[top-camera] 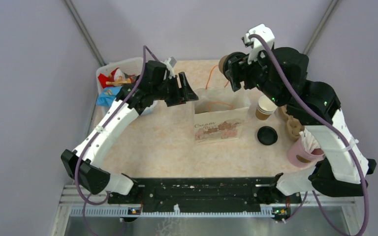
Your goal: Pack the takeout coffee
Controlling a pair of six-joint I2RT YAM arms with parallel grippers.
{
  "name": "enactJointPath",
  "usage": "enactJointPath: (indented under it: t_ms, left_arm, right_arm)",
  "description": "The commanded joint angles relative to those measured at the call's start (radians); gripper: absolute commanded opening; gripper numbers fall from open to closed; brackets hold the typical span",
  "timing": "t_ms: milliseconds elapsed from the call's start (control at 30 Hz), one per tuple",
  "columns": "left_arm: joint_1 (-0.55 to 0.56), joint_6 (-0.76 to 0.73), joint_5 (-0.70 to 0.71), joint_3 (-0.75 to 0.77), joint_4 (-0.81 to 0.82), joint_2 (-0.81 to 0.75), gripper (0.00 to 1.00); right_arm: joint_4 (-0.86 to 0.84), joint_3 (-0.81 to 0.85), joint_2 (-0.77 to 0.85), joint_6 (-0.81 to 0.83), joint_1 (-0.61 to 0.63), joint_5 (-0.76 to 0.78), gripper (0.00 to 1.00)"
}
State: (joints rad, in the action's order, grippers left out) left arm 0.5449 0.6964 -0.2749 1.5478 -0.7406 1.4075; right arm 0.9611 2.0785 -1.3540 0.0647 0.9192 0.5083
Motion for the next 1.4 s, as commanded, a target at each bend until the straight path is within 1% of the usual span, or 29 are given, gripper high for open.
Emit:
enactJointPath:
  t_ms: [0,133,267,400,533,700,867,967,1233,1367]
  left_arm:
    - [0.023,-0.006,0.008,-0.021,0.029,-0.004,0.7]
    - [0.035,-0.027,0.043,0.009,0.005,0.025,0.62]
    - [0.054,-0.067,0.083,0.078,-0.04,0.073,0.59]
    - [0.062,-0.119,0.138,0.158,-0.109,0.131,0.54]
    - [0.066,-0.165,0.192,0.189,-0.128,0.147,0.47]
    - [0.067,-0.192,0.185,0.231,-0.135,0.187,0.41]
    - [0.066,-0.206,0.183,0.266,-0.151,0.221,0.37]
    - [0.069,-0.223,0.2,0.305,-0.182,0.249,0.36]
    - [0.088,-0.235,0.29,0.362,-0.25,0.288,0.41]
    - [0.106,-0.234,0.32,0.391,-0.286,0.304,0.4]
  right_arm:
    - [-0.007,0.007,0.04,-0.057,-0.064,-0.177,0.74]
    - [0.007,0.002,0.044,-0.057,-0.11,-0.301,0.74]
    - [-0.012,-0.027,0.056,-0.057,-0.156,-0.435,0.73]
    - [-0.007,-0.048,0.06,-0.041,-0.162,-0.433,0.73]
    - [0.002,-0.052,0.07,0.02,-0.162,-0.473,0.72]
    - [0.051,-0.046,0.058,0.072,-0.162,-0.491,0.71]
    - [0.056,-0.057,0.059,0.116,-0.162,-0.497,0.71]
    - [0.066,-0.056,0.056,0.148,-0.162,-0.496,0.71]
    - [0.079,-0.06,0.047,0.188,-0.162,-0.48,0.7]
    - [0.082,-0.081,0.047,0.213,-0.162,-0.484,0.69]
